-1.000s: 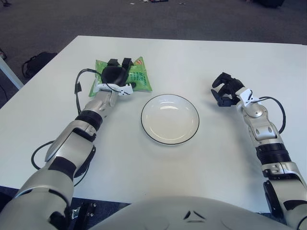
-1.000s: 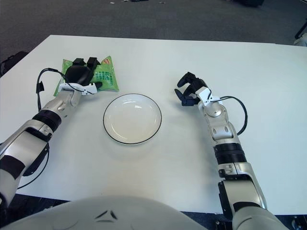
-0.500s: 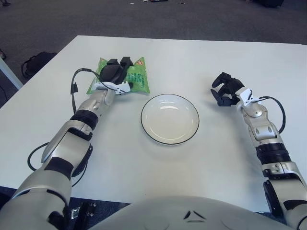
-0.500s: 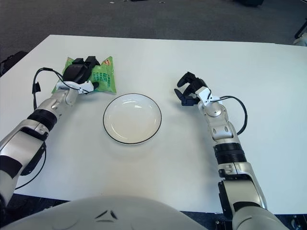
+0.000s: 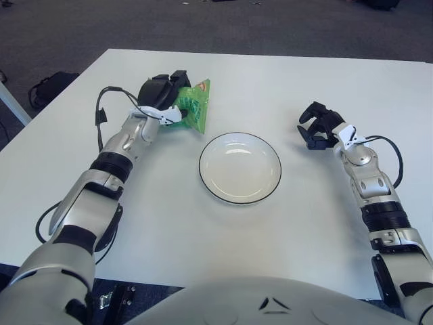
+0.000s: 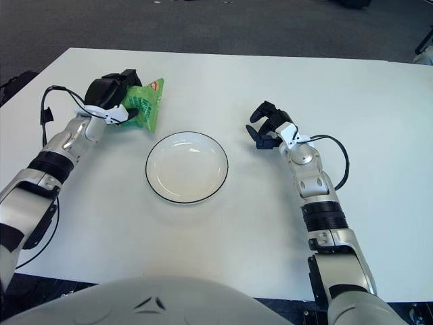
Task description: Put the snack into the plate.
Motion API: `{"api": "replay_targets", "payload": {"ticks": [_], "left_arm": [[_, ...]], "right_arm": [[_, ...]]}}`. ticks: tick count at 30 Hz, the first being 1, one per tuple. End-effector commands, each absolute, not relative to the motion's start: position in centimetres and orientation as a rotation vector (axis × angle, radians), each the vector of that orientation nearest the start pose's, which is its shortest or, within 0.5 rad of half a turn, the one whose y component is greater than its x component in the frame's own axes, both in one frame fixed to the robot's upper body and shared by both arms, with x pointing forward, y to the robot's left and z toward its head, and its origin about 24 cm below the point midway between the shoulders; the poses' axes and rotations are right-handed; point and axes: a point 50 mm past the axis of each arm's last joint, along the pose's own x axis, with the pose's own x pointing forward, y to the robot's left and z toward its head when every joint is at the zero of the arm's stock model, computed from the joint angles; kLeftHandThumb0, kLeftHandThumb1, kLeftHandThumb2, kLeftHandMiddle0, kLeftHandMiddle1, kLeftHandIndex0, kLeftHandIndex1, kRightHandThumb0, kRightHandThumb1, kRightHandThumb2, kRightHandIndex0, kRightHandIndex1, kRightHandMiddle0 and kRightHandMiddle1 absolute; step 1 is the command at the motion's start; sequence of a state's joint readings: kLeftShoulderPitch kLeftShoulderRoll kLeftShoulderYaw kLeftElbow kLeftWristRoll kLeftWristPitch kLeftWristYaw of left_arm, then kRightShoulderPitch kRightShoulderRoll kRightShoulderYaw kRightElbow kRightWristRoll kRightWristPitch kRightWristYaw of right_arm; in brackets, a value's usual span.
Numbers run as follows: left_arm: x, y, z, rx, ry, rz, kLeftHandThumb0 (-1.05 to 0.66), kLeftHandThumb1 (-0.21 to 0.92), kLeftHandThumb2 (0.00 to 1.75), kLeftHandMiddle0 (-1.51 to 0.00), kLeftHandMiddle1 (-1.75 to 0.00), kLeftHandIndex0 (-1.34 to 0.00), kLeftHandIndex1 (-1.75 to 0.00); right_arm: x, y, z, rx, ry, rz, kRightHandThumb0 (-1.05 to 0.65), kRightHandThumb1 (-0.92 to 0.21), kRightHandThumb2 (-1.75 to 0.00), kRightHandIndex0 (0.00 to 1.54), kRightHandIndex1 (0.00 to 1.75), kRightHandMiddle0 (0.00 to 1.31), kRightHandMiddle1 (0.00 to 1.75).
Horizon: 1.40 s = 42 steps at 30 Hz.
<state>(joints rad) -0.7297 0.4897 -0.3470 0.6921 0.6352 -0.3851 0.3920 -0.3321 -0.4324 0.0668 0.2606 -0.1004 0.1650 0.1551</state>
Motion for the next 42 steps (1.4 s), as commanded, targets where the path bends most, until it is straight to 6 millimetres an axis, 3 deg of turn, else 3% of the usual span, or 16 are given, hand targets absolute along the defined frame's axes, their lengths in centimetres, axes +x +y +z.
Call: {"api": "replay_targets", "payload": {"ticks": [1, 9, 16, 21, 29, 34, 42], "left_arm": [[35.6, 16.8, 15.8, 1.102, -0.698, -0.004, 0.00, 0.03, 1.61, -0.85, -1.65, -0.60, -1.75], [33.7, 14.9, 18.7, 0.998, -0.915, 0.040, 0.00, 0.02, 1.64, -0.85, -1.69, -0.61, -1.75], [31.1, 13.8, 19.3, 0.937, -1.078, 0.007, 0.00, -0.03, 1.71, -0.86, -1.74, -0.65, -1.75], [28.5, 12.8, 19.3, 0.889, -1.123, -0.097, 0.00, -0.04, 1.72, -0.88, -1.72, -0.65, -1.75], [27.2, 11.6, 18.9, 0.862, -1.200, -0.227, 0.00, -0.04, 1.71, -0.89, -1.71, -0.65, -1.75], [26.0, 10.3, 18.3, 0.811, -1.240, -0.407, 0.00, -0.04, 1.71, -0.89, -1.71, -0.65, -1.75], [25.4, 9.3, 17.4, 0.779, -1.237, -0.495, 0.00, -0.03, 1.69, -0.88, -1.69, -0.64, -1.75]], "right_arm": [[28.4, -22.0, 0.6, -0.557, 0.447, 0.196, -0.01, -0.56, -1.04, 0.33, 1.75, 0.31, 1.75], [28.4, -22.0, 0.6, -0.566, 0.446, 0.202, -0.01, -0.57, -1.03, 0.32, 1.75, 0.31, 1.75], [28.4, -21.9, 0.6, -0.568, 0.441, 0.206, -0.01, -0.57, -1.03, 0.32, 1.75, 0.31, 1.75], [28.5, -21.8, 0.6, -0.578, 0.435, 0.211, -0.01, -0.57, -1.03, 0.32, 1.75, 0.31, 1.75], [28.5, -21.7, 0.6, -0.595, 0.428, 0.218, -0.01, -0.55, -1.05, 0.33, 1.75, 0.32, 1.75], [28.5, -21.6, 0.6, -0.607, 0.428, 0.220, -0.01, -0.55, -1.05, 0.34, 1.75, 0.32, 1.75], [28.5, -21.5, 0.8, -0.614, 0.423, 0.229, -0.01, -0.54, -1.06, 0.34, 1.75, 0.33, 1.75]]}}
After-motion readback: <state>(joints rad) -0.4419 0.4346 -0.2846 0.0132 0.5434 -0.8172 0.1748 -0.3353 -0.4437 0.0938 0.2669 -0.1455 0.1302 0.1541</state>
